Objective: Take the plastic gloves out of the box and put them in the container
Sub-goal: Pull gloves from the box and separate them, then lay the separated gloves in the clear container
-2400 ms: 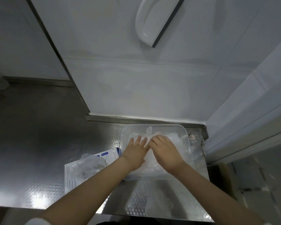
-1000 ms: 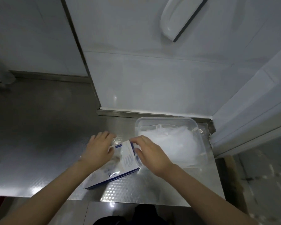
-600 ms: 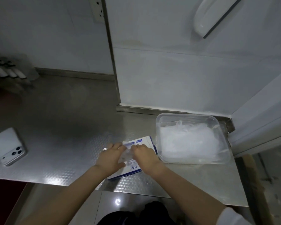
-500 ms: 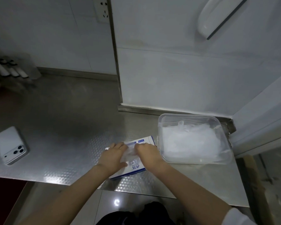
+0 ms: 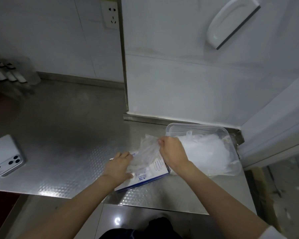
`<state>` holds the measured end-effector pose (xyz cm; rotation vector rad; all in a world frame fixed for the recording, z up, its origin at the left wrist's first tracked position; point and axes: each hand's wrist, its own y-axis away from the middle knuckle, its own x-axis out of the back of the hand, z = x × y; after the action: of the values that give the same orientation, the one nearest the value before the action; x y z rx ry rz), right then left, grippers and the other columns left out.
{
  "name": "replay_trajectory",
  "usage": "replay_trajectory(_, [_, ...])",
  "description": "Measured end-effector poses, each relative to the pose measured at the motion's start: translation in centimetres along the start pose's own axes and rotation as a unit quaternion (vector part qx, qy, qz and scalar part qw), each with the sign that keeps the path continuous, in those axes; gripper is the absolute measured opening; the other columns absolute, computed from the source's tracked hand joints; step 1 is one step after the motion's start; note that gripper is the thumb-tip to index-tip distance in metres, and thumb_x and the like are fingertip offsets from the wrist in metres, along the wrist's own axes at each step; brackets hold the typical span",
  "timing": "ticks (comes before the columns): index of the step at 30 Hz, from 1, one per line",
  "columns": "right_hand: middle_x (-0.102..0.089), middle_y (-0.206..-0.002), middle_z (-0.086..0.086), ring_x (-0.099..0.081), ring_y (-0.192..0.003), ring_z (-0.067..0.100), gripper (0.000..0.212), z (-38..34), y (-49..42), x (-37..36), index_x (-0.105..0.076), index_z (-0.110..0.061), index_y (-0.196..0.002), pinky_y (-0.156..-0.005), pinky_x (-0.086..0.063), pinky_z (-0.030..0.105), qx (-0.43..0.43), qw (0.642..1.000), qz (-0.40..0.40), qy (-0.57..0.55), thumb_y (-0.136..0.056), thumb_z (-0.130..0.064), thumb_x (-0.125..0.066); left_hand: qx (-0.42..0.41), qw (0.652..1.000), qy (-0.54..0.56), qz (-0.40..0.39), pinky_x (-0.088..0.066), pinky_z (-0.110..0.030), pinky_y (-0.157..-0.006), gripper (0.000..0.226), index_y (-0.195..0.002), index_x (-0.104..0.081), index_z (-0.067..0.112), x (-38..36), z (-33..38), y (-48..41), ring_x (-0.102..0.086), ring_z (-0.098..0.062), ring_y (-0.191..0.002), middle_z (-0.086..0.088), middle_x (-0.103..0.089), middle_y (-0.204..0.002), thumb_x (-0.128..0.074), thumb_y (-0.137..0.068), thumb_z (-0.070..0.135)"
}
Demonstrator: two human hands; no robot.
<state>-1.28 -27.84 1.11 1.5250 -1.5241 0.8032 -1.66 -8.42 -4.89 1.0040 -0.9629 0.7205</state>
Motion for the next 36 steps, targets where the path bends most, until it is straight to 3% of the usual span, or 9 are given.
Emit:
replay_trajectory(9, [-0.066,-0.085,0.014,-0.063,-0.079,0.033,0.028,1.4,-1.5,3.6,-0.061,-0.002,-0.104,-0.071,-0.052,0.043,0.005,0.990,0.105,-0.095,-0.100,-0.012,-0.036,0.009,1.000,0.004,-0.030,-0.038,-0.031,-0.102,0.072,-0.142,-0.028,0.018,0.4,0.4,-0.3,-0.031,-0.019,-0.132,0.002,-0.030,-0.148,-0.066,-0.084,0.038])
replay_trajectory(13, [-0.053,-0.070,-0.009,-0.057,-0.073,0.020,0.025,2.4,-1.8,4.4,-0.063,-0.007,-0.101,-0.071,-0.055,0.046,0.012,0.986,0.105,-0.129,-0.100,-0.015,-0.039,0.018,0.991,0.076,-0.104,-0.031,-0.036,-0.110,0.093,-0.148,-0.016,0.017,1.9,0.2,-0.9,-0.027,-0.024,-0.137,-0.006,-0.023,-0.153,-0.073,-0.077,0.037])
replay_trajectory(16, [-0.055,-0.072,-0.011,-0.058,-0.071,0.016,0.023,2.9,-1.5,4.8,-0.064,-0.009,-0.100,-0.071,-0.055,0.044,0.035,0.987,0.082,-0.133,-0.100,-0.015,-0.042,0.005,0.981,0.190,-0.032,-0.032,-0.036,-0.109,0.091,-0.147,-0.020,0.018,4.1,1.5,-1.0,-0.032,-0.022,-0.133,-0.005,-0.032,-0.147,-0.075,-0.077,0.036])
replay_trajectory(19, [-0.062,-0.076,-0.006,-0.064,-0.074,0.015,0.019,3.1,-1.0,4.8,-0.064,-0.013,-0.096,-0.070,-0.055,0.041,0.076,0.985,0.034,-0.153,-0.098,-0.014,-0.045,-0.031,0.950,0.303,0.074,-0.044,-0.028,-0.090,0.064,-0.137,-0.040,0.018,6.7,4.4,-0.9,-0.048,-0.013,-0.115,0.003,-0.048,-0.126,-0.072,-0.082,0.027])
replay_trajectory(23, [-0.059,-0.074,-0.013,-0.062,-0.071,0.007,0.013,3.0,-0.8,4.3,-0.057,-0.021,-0.088,-0.067,-0.052,0.024,0.106,0.976,-0.014,-0.190,-0.092,-0.009,-0.055,-0.012,0.924,0.329,0.196,-0.037,-0.023,-0.062,0.011,-0.086,-0.065,0.008,7.8,6.7,-1.4,-0.054,-0.013,-0.071,-0.005,-0.065,-0.080,-0.066,-0.087,0.019])
replay_trajectory(26, [-0.058,-0.070,-0.008,-0.057,-0.060,-0.001,0.009,3.7,-0.9,4.4,-0.061,-0.013,-0.089,-0.062,-0.050,0.017,0.073,0.971,-0.012,-0.228,-0.088,-0.004,-0.061,0.029,0.913,0.347,0.212,-0.036,-0.018,-0.056,0.017,-0.079,-0.067,0.004,7.8,6.4,-1.6,-0.052,-0.013,-0.064,-0.008,-0.065,-0.073,-0.066,-0.087,0.019])
replay_trajectory(29, [-0.059,-0.069,0.001,-0.054,-0.057,0.004,0.005,4.6,-0.9,4.5,-0.064,-0.007,-0.087,-0.061,-0.053,0.024,0.035,0.965,-0.020,-0.259,-0.086,-0.002,-0.063,0.054,0.910,0.355,0.208,-0.035,-0.021,-0.055,0.022,-0.076,-0.066,0.004,7.6,5.5,-1.6,-0.049,-0.013,-0.061,-0.010,-0.063,-0.071,-0.068,-0.085,0.024])
replay_trajectory(33, [-0.058,-0.077,-0.008,-0.054,-0.066,0.002,0.007,5.2,-0.9,4.4,-0.061,-0.016,-0.093,-0.068,-0.048,0.021,0.036,0.977,-0.001,-0.211,-0.088,-0.013,-0.064,0.069,0.907,0.358,0.210,-0.035,-0.025,-0.056,0.028,-0.076,-0.062,0.001,7.2,5.2,-1.8,-0.044,-0.013,-0.060,-0.013,-0.059,-0.069,-0.072,-0.082,0.026])
replay_trajectory(36, [-0.052,-0.103,-0.011,-0.052,-0.086,0.003,0.044,5.0,-0.5,4.2,-0.051,-0.018,-0.118,-0.078,-0.043,0.016,0.076,0.981,-0.009,-0.179,-0.082,-0.033,-0.072,0.060,0.906,0.360,0.215,-0.034,-0.024,-0.056,0.028,-0.075,-0.059,0.000,7.0,5.7,-1.8,-0.043,-0.013,-0.060,-0.005,-0.054,-0.065,-0.073,-0.081,0.024])
